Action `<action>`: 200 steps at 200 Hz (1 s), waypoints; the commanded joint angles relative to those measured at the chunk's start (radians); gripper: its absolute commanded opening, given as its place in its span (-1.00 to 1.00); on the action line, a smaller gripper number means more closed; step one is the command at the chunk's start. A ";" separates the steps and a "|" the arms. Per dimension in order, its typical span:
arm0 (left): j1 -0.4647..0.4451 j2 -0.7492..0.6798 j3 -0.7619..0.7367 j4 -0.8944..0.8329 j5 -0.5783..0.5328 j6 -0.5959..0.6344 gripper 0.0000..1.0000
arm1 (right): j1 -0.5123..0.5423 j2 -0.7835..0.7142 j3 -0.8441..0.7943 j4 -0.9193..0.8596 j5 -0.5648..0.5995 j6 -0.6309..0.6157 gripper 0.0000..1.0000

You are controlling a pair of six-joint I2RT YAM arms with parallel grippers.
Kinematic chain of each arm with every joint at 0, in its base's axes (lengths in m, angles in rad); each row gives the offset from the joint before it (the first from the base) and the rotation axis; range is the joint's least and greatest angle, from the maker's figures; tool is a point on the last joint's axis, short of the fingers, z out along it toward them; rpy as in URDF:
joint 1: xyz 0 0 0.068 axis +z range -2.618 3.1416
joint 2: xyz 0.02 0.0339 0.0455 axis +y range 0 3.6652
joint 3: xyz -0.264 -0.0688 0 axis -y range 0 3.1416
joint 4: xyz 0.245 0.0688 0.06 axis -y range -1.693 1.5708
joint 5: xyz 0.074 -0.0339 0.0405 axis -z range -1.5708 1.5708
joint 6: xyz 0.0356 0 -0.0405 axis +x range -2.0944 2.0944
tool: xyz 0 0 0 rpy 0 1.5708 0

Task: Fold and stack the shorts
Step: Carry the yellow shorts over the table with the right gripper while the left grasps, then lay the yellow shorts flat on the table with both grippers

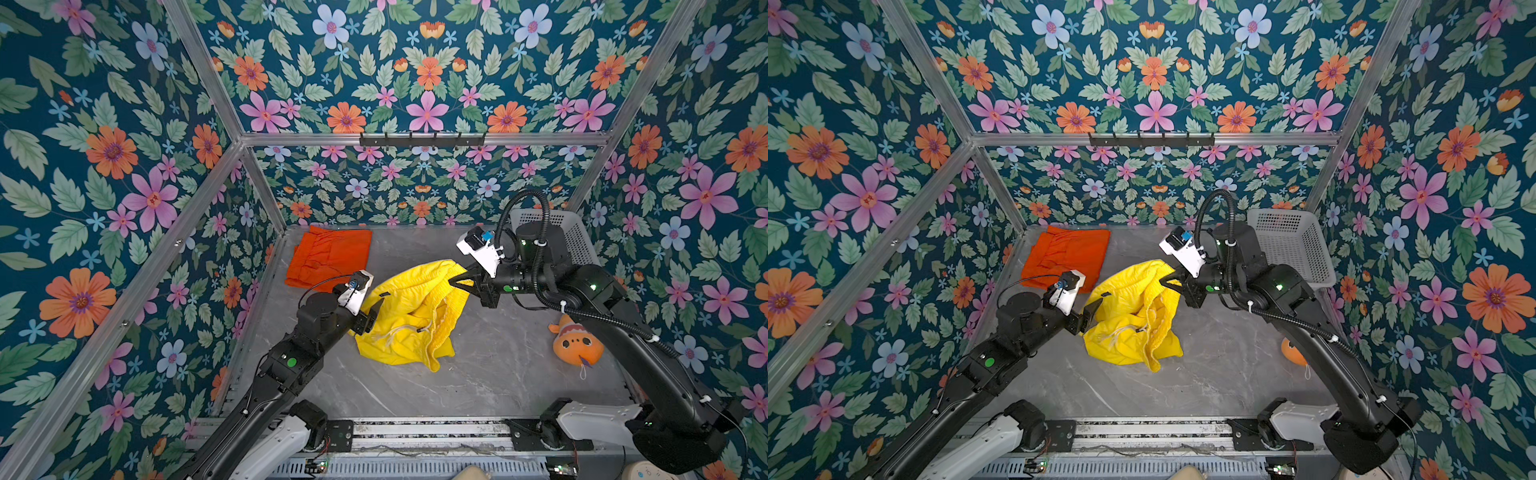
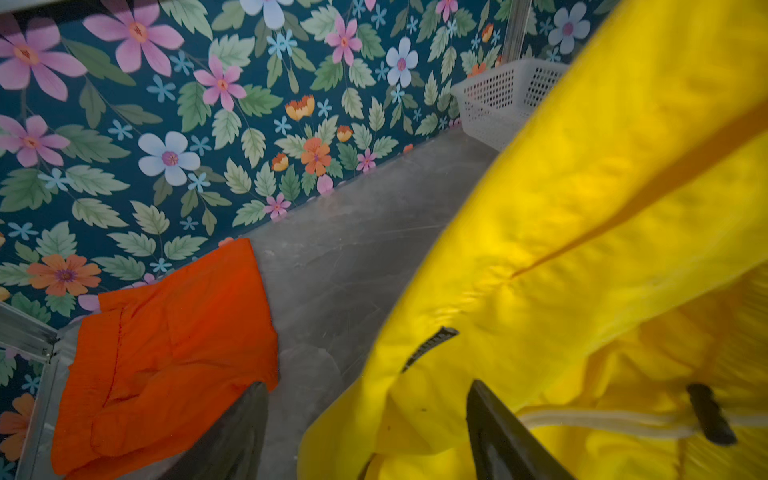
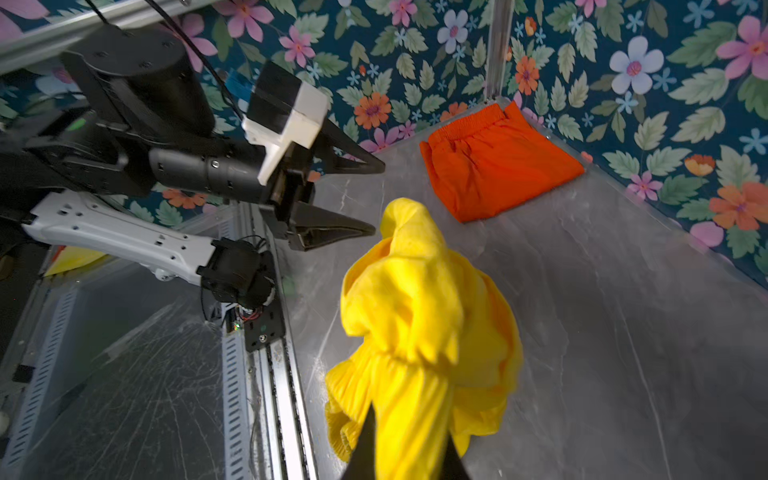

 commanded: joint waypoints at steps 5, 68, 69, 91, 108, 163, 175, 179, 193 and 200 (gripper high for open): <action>0.001 0.018 -0.040 -0.004 -0.002 0.018 0.53 | -0.092 -0.021 -0.070 0.074 -0.073 -0.052 -1.00; 0.000 0.146 -0.078 0.060 0.315 0.081 0.53 | -0.121 -0.049 -0.152 0.047 -0.175 -0.149 -1.00; -0.001 0.147 -0.080 0.062 0.319 0.082 0.54 | -0.122 -0.049 -0.152 0.047 -0.176 -0.149 -1.00; -0.001 0.173 -0.128 0.113 0.368 0.144 0.56 | -0.122 -0.047 -0.150 0.050 -0.189 -0.156 -1.00; -0.001 0.195 -0.159 0.156 0.351 0.160 0.58 | -0.122 -0.051 -0.150 0.051 -0.195 -0.157 -1.00; -0.001 0.322 -0.171 0.268 0.239 0.108 0.44 | -0.123 -0.082 -0.152 0.075 -0.235 -0.147 -1.00; -0.001 0.345 -0.185 0.317 0.247 0.090 0.42 | -0.122 -0.088 -0.152 0.077 -0.238 -0.145 -1.00; -0.001 0.354 -0.186 0.329 0.242 0.086 0.39 | -0.122 -0.090 -0.151 0.077 -0.238 -0.145 -1.00; -0.001 0.382 -0.179 0.343 0.200 0.076 0.15 | -0.122 -0.101 -0.152 0.079 -0.237 -0.142 -1.00; -0.001 0.387 -0.159 0.313 0.182 0.078 0.02 | -0.122 -0.107 -0.150 0.078 -0.227 -0.141 -1.00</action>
